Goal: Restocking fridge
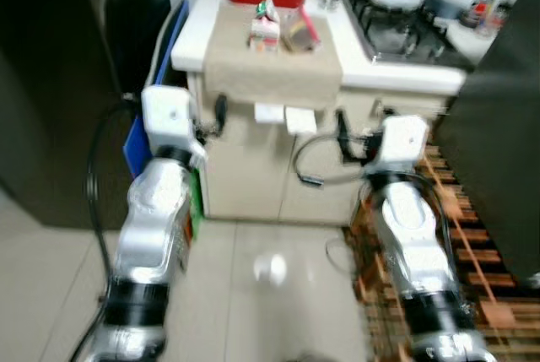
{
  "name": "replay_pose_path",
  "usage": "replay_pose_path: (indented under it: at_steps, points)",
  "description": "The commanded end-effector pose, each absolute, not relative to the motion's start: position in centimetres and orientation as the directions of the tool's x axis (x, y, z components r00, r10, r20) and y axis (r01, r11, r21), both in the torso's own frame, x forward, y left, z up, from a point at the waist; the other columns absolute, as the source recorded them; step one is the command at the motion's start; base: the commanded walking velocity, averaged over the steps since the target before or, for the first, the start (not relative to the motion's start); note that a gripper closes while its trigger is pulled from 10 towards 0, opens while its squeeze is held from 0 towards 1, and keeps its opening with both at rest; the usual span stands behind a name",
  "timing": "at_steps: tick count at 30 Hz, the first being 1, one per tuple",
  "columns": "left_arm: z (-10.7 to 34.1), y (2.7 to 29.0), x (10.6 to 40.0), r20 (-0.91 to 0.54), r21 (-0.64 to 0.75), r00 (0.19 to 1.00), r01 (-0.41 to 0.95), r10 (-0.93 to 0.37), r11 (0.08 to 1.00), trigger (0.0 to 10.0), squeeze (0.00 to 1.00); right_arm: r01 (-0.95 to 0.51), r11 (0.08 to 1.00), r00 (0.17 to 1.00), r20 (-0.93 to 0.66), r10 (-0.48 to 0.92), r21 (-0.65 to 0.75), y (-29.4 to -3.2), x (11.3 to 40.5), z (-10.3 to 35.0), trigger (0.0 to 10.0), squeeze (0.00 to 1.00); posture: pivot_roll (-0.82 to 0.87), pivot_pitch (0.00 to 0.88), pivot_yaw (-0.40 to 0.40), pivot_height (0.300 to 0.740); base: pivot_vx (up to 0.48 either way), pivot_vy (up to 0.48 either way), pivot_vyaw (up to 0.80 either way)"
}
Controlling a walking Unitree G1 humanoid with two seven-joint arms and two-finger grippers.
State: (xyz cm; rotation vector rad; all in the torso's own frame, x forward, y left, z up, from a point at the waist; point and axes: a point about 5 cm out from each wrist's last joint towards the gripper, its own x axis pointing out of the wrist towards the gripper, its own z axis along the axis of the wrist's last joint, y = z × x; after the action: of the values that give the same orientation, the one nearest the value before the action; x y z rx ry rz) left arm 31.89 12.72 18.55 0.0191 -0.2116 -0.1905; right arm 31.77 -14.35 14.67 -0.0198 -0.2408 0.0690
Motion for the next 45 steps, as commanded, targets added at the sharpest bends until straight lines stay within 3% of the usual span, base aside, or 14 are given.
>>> replay_pose_path:
  at_steps: [1,6,15,21,32,39,45]
  points:
    - [19.2,12.7,32.3,0.230,0.041,0.953,0.194,-0.198,0.980,10.0,0.00,-0.089,0.996,0.958,0.272,0.094,-0.030,-13.7,31.7,15.3,10.0,0.00,-0.05,0.000,-0.012,0.740,0.480,0.000,0.00]
    - [19.2,11.1,32.6,0.224,0.039,0.938,0.265,-0.267,0.964,10.0,0.00,-0.035,0.999,0.962,0.271,0.040,-0.022,-14.6,32.0,15.6,10.0,0.00,-0.07,0.000,0.006,0.740,0.480,0.000,-0.31]
    - [19.3,10.2,32.9,0.220,-0.029,0.934,0.294,-0.281,0.955,10.0,0.00,-0.016,0.999,0.951,0.307,0.030,-0.046,-15.2,31.2,16.3,10.0,0.00,-0.12,0.000,0.034,0.740,0.480,0.000,-0.17]
    - [20.0,9.6,33.2,0.247,-0.018,0.918,0.323,-0.309,0.946,10.0,0.00,-0.014,0.999,0.947,0.321,0.028,-0.046,-15.0,31.5,16.6,10.0,0.00,-0.11,0.000,0.014,0.740,0.480,0.000,0.00]
    - [23.9,7.8,33.9,0.331,-0.041,0.857,0.431,-0.395,0.901,10.0,0.00,-0.029,0.998,0.938,0.342,0.047,-0.058,-14.5,31.1,17.1,10.0,0.00,-0.11,0.000,0.028,0.740,0.480,0.000,0.00]
    - [25.6,8.3,36.0,0.295,-0.062,0.913,0.312,-0.281,0.948,10.0,0.00,-0.012,0.998,0.938,0.346,0.031,-0.057,-14.8,30.7,17.1,10.0,0.00,-0.13,0.000,0.036,0.740,0.069,0.000,0.00]
    - [25.6,6.6,37.5,0.193,-0.093,0.933,0.325,-0.303,0.941,10.0,0.00,-0.004,0.998,0.938,0.347,0.024,-0.058,-14.9,30.6,17.2,10.0,0.00,-0.14,0.000,0.041,0.740,0.000,0.000,0.00]
